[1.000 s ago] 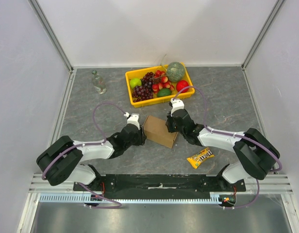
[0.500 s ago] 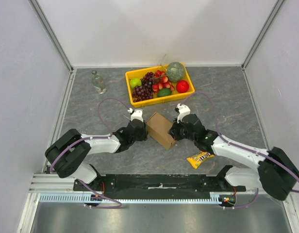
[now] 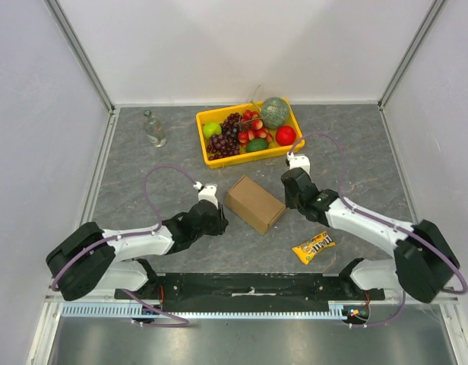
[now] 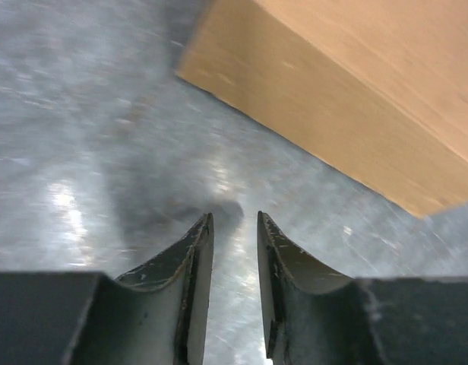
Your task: Fold the paper box
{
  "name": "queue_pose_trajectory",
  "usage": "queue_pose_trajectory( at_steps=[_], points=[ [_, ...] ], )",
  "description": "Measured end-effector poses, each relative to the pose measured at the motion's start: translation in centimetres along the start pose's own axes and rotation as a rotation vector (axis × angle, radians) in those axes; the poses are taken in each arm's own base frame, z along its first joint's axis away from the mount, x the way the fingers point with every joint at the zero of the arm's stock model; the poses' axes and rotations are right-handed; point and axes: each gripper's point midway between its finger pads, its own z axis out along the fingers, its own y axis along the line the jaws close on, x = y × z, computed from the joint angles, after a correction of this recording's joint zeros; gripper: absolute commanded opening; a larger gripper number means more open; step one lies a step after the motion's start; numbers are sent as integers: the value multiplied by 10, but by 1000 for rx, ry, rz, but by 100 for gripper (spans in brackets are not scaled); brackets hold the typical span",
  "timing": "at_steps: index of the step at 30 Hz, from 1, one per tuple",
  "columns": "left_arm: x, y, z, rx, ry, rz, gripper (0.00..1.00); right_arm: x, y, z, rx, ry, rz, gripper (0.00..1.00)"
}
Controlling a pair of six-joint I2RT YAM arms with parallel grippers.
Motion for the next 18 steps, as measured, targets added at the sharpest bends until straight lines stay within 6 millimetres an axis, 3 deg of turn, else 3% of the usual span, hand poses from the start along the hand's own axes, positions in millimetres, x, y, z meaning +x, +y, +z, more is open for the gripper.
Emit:
queue_pose_trajectory(
  at_steps=[4,9,18],
  points=[
    [16,-32,-7,104,34,31,17,22,-20,23,93,96,-49,0],
    [30,-52,1,155,89,52,3,34,-28,37,107,159,-77,0],
    [35,-78,12,240,112,41,2,42,-15,57,-60,218,-82,0]
  ],
)
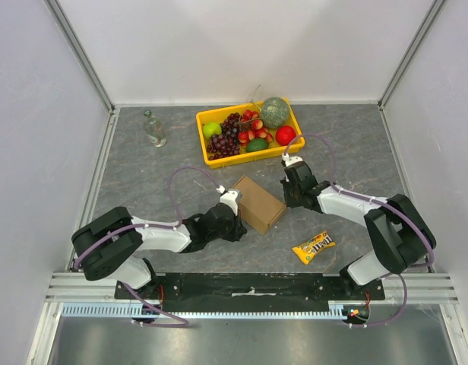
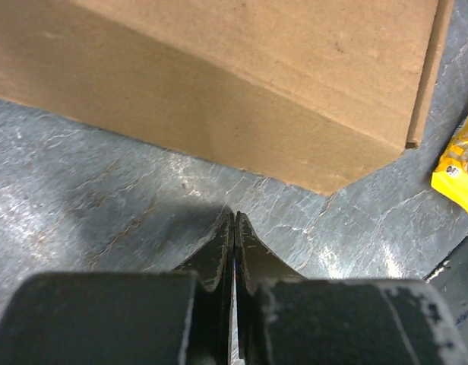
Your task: Fold the paper box
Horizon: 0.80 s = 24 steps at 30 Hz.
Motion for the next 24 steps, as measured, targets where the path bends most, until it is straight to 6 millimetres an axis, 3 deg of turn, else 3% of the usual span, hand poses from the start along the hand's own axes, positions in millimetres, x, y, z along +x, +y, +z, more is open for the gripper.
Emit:
queue_pose_trajectory(
  at_steps=[11,24],
  points=[
    [-2,-12,11,37,6,-15,2,9,35,-2,-221,43,-24,0],
    [-5,-16,18,47,-2,-28,2,40,48,-20,-338,89,33,0]
  ],
)
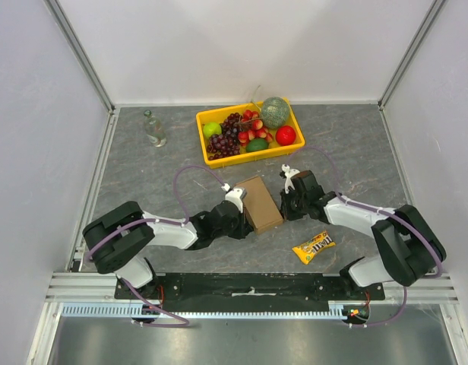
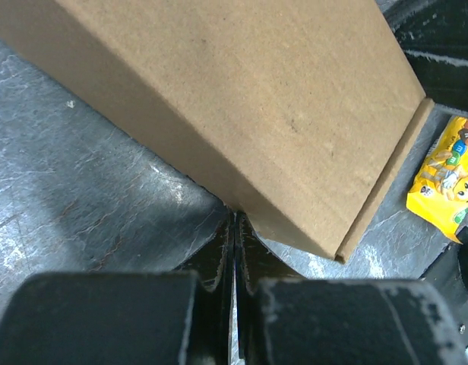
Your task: Fold the paper box
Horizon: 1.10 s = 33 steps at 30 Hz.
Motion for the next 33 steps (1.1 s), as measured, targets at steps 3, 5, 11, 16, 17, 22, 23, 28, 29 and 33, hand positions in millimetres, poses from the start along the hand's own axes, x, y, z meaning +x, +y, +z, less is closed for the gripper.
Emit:
queue_pose_trajectory(
  at_steps=[3,5,11,16,17,22,23,28,29,33],
  points=[
    [0,0,0,0,0,-3,2,7,4,-3,-12,2,17,0],
    [0,0,0,0,1,-4,2,12,6,-5,-13,-1,26,0],
    [1,-1,0,1,4,-12,2,23,11,-11,-3,-12,37,0],
    [5,0,-7,-18,16,-32,2,36,13,-21,28,-5,64,2],
    [8,3,-11,-29,19,-40,2,36,12,-25,40,-12,68,2],
    [9,34,-39,-110,-5,-84,2,12,-5,-47,152,-112,105,2],
    [3,42,-43,-129,-20,-100,2,4,-10,-49,177,-132,116,1],
    [-35,67,-47,-189,-104,-139,2,-25,-25,-45,244,-160,124,0],
    [-41,68,-45,-192,-110,-135,2,-27,-25,-41,243,-154,118,0],
    [-61,61,-30,-164,-110,-112,2,-21,-25,-26,226,-104,99,0]
  ],
)
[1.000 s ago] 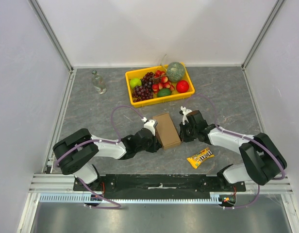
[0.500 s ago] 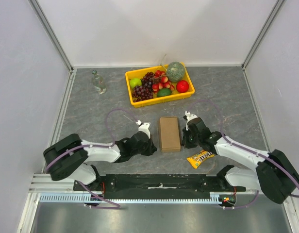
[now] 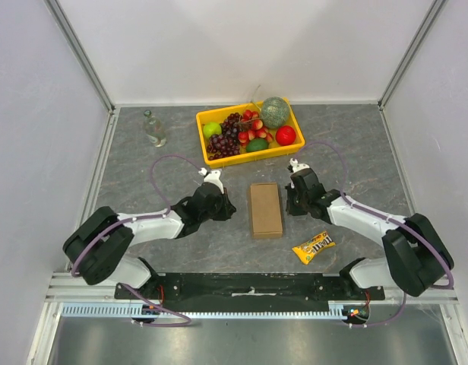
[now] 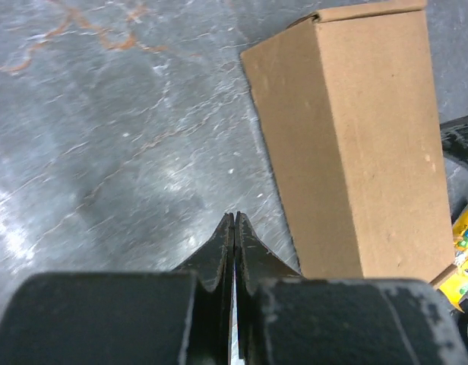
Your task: Fold the paper box
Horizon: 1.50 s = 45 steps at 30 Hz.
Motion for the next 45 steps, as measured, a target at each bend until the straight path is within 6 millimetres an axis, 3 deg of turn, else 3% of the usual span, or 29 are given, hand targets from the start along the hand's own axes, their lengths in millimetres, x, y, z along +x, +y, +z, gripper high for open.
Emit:
queue_pose_trajectory(
  at_steps=[3,8,15,22,27,31,36,41,45],
  points=[
    [3,-8,12,36,24,4,2,5,4,5,-25,27,-4,0],
    [25,-10,26,63,91,8,2,7,18,10,-96,43,-2,0],
    [28,-34,40,141,94,26,2,6,33,11,-177,45,-2,0],
    [29,-40,44,155,93,32,2,3,27,12,-158,39,5,0],
    [26,-34,42,123,81,29,2,4,10,13,-72,32,5,0],
    [12,-9,38,58,61,-5,2,-5,-11,13,-7,21,26,0],
    [-15,20,41,-28,38,-24,2,-34,-23,20,4,-9,29,0],
    [-43,11,59,-22,21,16,2,-39,-24,34,-51,15,28,0],
    [-49,4,72,-2,35,41,2,-31,-21,42,-99,51,27,0]
  ],
)
